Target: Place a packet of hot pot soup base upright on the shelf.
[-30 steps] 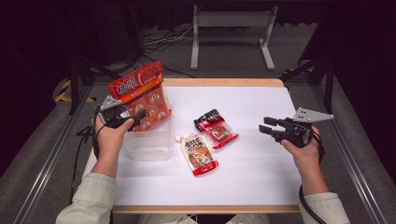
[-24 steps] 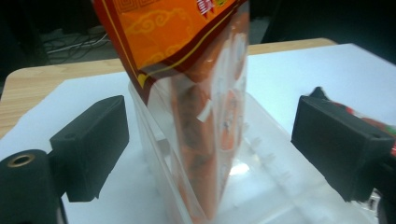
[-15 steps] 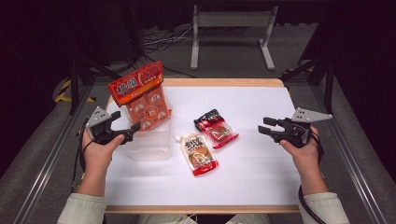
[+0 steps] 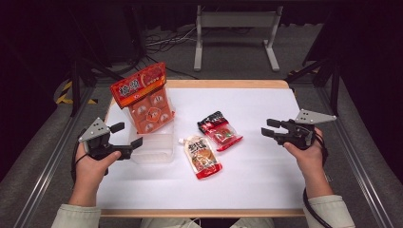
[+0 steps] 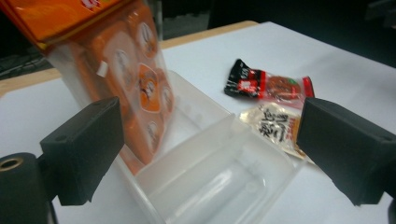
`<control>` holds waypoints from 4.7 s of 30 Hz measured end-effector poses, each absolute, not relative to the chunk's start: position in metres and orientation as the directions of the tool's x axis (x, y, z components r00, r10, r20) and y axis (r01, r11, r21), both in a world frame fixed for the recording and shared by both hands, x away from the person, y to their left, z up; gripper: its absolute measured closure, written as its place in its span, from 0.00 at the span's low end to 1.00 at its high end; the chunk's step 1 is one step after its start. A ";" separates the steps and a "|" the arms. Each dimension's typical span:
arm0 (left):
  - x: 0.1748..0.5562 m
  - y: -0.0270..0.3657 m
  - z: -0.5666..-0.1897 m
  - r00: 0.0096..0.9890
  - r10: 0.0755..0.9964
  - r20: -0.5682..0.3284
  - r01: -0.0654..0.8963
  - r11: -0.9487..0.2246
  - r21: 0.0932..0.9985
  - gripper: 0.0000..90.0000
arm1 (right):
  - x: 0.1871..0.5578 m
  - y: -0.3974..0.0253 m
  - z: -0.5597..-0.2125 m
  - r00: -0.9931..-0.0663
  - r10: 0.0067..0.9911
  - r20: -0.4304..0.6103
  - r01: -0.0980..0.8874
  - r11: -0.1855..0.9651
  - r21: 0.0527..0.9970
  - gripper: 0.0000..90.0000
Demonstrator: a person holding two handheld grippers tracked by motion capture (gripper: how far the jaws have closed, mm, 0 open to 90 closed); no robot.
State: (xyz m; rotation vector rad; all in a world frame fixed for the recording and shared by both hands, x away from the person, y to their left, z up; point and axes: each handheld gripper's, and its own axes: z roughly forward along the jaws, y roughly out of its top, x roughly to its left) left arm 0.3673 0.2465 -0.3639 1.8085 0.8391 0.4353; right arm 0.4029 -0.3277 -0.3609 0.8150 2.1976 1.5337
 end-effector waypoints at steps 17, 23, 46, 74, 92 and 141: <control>0.356 0.238 -0.355 0.745 0.663 -0.072 0.304 -0.242 0.922 0.12 | 0.417 -0.306 -0.359 -0.782 0.619 0.079 0.312 0.277 0.909 0.51; 0.354 0.236 -0.355 0.759 0.646 -0.086 0.310 -0.243 0.919 0.12 | 0.425 -0.298 -0.359 -0.788 0.610 0.082 0.323 0.296 0.899 0.51; 0.343 0.242 -0.367 0.734 0.669 -0.117 0.343 -0.217 0.914 0.11 | 0.479 -0.252 -0.381 -0.799 0.589 0.121 0.354 0.297 0.887 0.46; 0.350 0.239 -0.370 0.739 0.664 -0.112 0.344 -0.228 0.911 0.11 | 0.521 -0.213 -0.424 -0.752 0.652 0.101 0.422 0.357 0.833 0.42; 0.350 0.239 -0.371 0.748 0.654 -0.111 0.338 -0.231 0.912 0.10 | 0.539 -0.193 -0.437 -0.730 0.677 0.093 0.473 0.402 0.784 0.38; 0.353 0.232 -0.375 0.763 0.629 -0.149 0.353 -0.213 0.911 0.10 | 0.512 -0.199 -0.420 -0.736 0.671 0.092 0.466 0.404 0.787 0.99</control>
